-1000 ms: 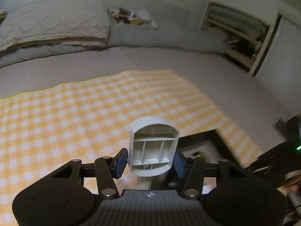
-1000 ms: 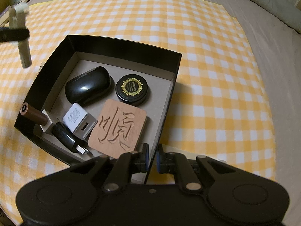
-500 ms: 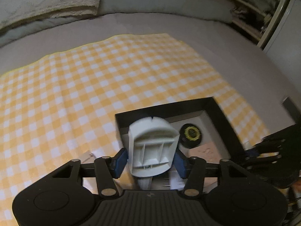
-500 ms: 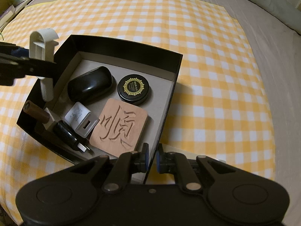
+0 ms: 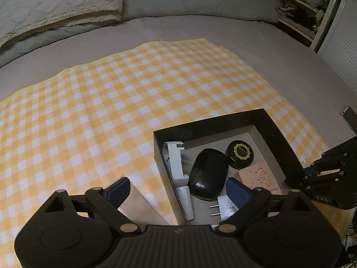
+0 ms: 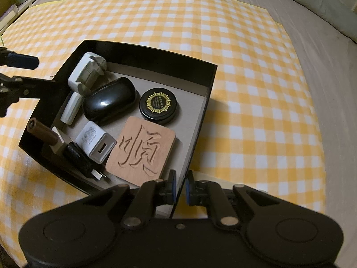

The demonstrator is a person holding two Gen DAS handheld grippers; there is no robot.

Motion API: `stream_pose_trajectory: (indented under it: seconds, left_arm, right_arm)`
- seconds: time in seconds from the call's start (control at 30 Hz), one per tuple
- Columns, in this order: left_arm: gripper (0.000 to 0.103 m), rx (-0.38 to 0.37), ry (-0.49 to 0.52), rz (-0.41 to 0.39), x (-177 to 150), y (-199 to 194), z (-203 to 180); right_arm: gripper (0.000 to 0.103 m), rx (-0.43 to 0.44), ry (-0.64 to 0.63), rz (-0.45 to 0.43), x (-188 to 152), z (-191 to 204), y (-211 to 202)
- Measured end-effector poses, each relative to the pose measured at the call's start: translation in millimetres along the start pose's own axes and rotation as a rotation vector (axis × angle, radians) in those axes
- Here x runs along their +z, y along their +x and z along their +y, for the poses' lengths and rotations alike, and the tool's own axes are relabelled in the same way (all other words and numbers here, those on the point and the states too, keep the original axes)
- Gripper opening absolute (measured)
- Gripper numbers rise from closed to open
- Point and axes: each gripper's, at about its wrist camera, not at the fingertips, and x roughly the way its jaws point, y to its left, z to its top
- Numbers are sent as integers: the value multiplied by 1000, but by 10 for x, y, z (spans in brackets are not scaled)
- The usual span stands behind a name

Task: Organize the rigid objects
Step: 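Withdraw the left tool from the box toward the wooden strip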

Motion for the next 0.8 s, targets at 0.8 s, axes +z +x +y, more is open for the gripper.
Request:
stream_pose_trajectory:
  seconds: [0.8]
  left_arm:
    - [103, -18, -18, -47, -104, -335, 296]
  right_arm:
    - [8, -4, -5, 2, 10, 15, -3]
